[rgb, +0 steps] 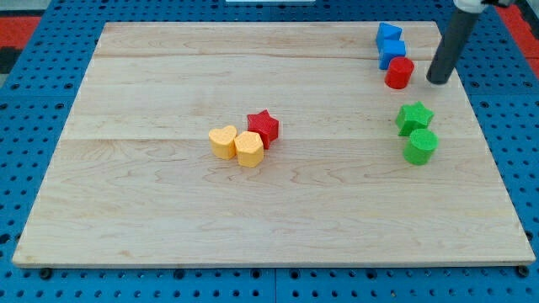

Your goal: Move the red circle towards the center of the board

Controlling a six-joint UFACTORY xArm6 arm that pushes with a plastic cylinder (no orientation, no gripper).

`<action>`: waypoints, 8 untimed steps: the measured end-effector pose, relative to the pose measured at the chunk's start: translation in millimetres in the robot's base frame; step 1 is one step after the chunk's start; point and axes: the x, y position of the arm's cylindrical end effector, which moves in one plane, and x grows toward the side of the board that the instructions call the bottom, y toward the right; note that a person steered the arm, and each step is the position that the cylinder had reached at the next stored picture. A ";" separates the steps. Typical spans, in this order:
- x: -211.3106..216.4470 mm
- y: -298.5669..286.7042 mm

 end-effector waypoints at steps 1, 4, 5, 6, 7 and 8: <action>-7.7 -7.0; 20.9 -76.4; 30.3 -102.4; 30.3 -142.0; 30.2 -183.4; 21.2 -234.2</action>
